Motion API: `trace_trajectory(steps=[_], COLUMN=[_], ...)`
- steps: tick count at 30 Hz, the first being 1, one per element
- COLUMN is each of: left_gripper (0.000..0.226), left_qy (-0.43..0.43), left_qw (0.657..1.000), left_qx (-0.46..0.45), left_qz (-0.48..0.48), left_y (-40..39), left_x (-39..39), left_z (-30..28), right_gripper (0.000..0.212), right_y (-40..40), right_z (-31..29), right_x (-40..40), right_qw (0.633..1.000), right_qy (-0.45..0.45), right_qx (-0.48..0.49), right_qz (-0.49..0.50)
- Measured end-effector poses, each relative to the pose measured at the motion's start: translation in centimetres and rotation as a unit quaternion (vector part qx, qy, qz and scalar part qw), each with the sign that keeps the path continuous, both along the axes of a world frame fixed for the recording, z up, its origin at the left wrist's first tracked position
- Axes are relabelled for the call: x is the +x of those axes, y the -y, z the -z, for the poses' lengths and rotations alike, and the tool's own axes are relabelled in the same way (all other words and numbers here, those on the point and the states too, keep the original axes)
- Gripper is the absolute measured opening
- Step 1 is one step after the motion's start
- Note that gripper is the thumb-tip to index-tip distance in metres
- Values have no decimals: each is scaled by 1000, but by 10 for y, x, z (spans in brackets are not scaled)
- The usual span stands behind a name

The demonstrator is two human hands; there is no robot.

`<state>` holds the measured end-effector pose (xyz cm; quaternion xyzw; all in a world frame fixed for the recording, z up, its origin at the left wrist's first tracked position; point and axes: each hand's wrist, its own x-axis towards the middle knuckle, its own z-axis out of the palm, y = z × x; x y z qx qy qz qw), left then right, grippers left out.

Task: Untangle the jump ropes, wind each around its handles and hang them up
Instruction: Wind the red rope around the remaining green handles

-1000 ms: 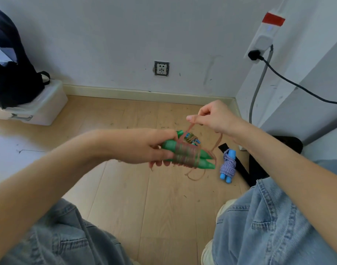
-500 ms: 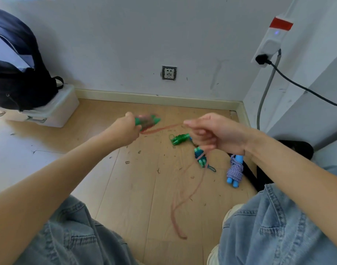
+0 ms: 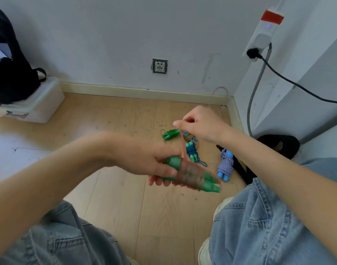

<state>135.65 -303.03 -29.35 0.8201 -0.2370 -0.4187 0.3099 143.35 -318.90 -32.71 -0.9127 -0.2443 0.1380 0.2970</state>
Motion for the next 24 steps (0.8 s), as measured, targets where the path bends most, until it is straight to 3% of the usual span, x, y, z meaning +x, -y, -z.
trace_trajectory(steps=[4, 7, 10, 12, 15, 17, 21, 24], left_gripper=[25, 36, 24, 26, 25, 21, 20, 15], left_qy=[-34, -58, -34, 3, 124, 174, 181, 163], left_qw=[976, 906, 842, 820, 834, 862, 912, 942], left_qx=[-173, -295, -325, -299, -143, -40, 75, 96], left_qz=[-129, -296, -428, -488, -518, -475, -360, -276], left_y=[-28, -42, -47, -48, -50, -45, -21, -12], left_x=[7, 18, 28, 34, 38, 35, 25, 21], left_z=[-12, -5, 4, 12, 23, 32, 50, 48], right_gripper=[40, 36, 39, 41, 41, 42, 48, 52], right_y=[9, 11, 9, 10, 12, 12, 7, 9], right_z=[2, -2, -5, -11, -19, -21, -22, -23], right_x=[4, 3, -1, -5, -9, -10, -8, -3], right_qw=[986, 970, 950, 931, 915, 916, 934, 957], right_qy=[-166, -240, -283, -318, -336, -328, -299, -241], right_qx=[-8, 35, 125, 171, 201, 199, 158, 163], right_qz=[-7, -16, -27, -56, -102, -117, -115, -13])
